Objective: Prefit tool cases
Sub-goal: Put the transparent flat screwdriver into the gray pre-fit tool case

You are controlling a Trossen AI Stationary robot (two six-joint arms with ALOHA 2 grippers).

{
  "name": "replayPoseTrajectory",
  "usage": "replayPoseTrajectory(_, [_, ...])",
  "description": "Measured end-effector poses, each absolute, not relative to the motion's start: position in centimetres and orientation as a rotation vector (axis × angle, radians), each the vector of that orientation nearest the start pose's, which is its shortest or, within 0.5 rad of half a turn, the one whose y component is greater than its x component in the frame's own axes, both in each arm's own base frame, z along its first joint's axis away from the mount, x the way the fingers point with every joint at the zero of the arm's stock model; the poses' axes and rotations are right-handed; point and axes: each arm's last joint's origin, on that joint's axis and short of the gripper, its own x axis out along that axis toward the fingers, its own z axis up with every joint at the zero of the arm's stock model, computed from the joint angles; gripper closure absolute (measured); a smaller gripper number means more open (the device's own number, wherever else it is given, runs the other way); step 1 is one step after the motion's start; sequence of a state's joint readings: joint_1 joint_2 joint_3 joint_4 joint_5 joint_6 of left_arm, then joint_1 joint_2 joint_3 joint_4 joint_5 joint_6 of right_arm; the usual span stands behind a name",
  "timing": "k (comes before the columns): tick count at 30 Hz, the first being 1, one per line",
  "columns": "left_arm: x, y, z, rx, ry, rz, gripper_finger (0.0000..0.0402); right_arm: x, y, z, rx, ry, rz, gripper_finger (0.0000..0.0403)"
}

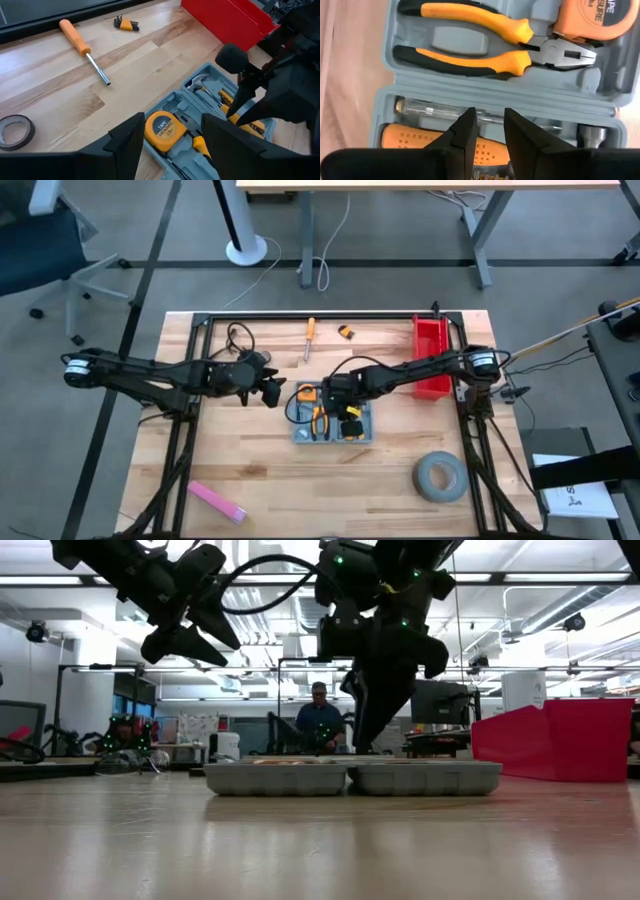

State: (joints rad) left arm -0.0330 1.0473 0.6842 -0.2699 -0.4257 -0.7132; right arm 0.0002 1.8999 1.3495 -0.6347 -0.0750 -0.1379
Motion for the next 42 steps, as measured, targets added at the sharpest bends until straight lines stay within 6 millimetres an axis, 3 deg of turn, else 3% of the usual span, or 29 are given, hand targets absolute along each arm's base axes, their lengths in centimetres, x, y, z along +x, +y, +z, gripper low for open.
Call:
replayPoseTrajectory(13, [21.5, 0.5, 24.6, -0.536, 0.454, 0.579, 0.0198, 38.3, 0.2, 18.5, -0.062, 1.178, 0.141, 0.0341])
replayPoseTrajectory(21, [21.4, 0.5, 24.5, -0.535, 0.456, 0.578, 0.0198, 39.3, 0.0, 14.2, -0.064, 1.244, 0.171, 0.0348])
replayPoseTrajectory(24, [21.4, 0.5, 24.5, -0.537, 0.457, 0.579, 0.0198, 39.5, -0.4, 13.7, -0.056, 1.249, 0.171, 0.0343])
replayPoseTrajectory(27, [21.4, 0.4, 24.5, -0.542, 0.460, 0.572, 0.0198, 39.3, -0.6, 14.2, -0.051, 1.243, 0.164, 0.0338])
replayPoseTrajectory(36, [21.5, 0.4, 24.5, -0.545, 0.462, 0.565, 0.0198, 38.7, -1.0, 19.8, -0.109, 1.116, 0.096, 0.0343])
replayPoseTrajectory(42, [21.5, 0.4, 24.5, -0.545, 0.461, 0.565, 0.0198, 38.7, -1.7, 20.5, -0.157, 1.100, 0.067, 0.0352])
